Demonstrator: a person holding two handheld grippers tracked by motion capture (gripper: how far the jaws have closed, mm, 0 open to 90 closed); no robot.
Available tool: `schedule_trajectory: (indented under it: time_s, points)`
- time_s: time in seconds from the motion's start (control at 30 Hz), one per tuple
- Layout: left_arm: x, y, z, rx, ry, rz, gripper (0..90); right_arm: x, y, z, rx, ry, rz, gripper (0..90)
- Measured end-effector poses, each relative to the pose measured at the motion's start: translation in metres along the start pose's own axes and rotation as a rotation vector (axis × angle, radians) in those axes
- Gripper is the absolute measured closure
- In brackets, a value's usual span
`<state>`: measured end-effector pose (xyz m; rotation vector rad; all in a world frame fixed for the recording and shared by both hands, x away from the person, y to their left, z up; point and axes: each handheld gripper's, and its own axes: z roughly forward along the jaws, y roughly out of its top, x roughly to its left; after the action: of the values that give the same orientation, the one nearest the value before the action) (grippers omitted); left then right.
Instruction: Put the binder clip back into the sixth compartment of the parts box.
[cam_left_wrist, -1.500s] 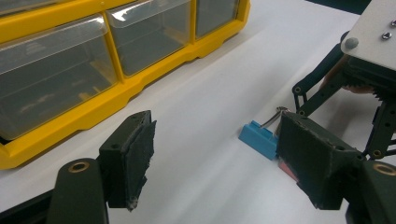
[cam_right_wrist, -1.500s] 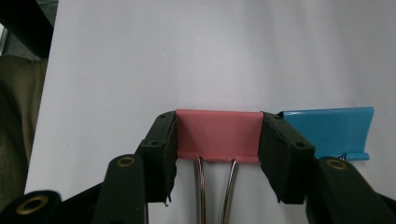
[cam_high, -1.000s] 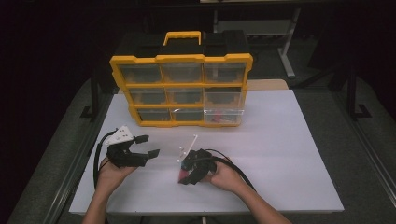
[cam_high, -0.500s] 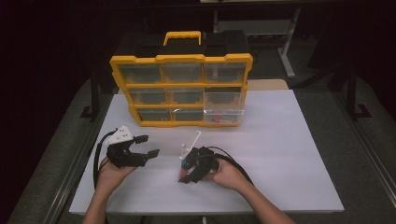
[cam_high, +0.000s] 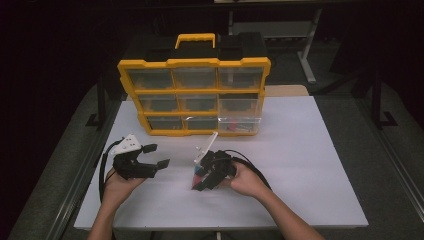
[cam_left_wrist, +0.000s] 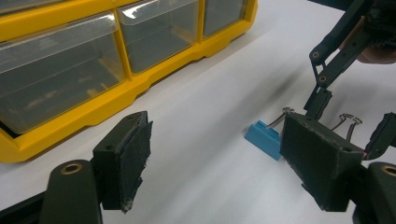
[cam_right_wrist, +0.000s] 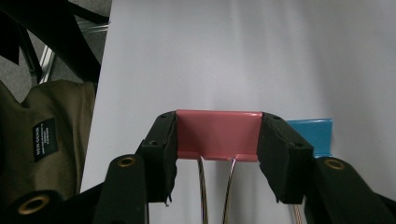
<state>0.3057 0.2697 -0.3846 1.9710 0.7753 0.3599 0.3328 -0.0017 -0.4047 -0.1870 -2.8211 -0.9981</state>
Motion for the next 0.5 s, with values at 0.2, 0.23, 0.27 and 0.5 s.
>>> schedule_trajectory:
  time_s: [0.2, 0.23, 0.27, 0.5]
  points:
    - [0.001, 0.0, 0.0, 0.009, 0.004, 0.002, 23.4, -0.001, 0.004, -0.005, 0.0, -0.003, -0.019, 48.6]
    - [0.0, 0.0, 0.0, 0.008, 0.004, 0.001, 23.2, -0.001, 0.005, -0.007, 0.001, -0.001, -0.014, 48.6]
    - [0.0, 0.0, -0.001, 0.007, 0.006, 0.002, 23.0, -0.002, 0.005, -0.008, -0.002, -0.002, -0.021, 48.6]
    - [0.001, 0.0, -0.002, 0.009, 0.013, -0.001, 21.7, -0.004, 0.011, -0.018, -0.023, -0.004, -0.031, 48.7]
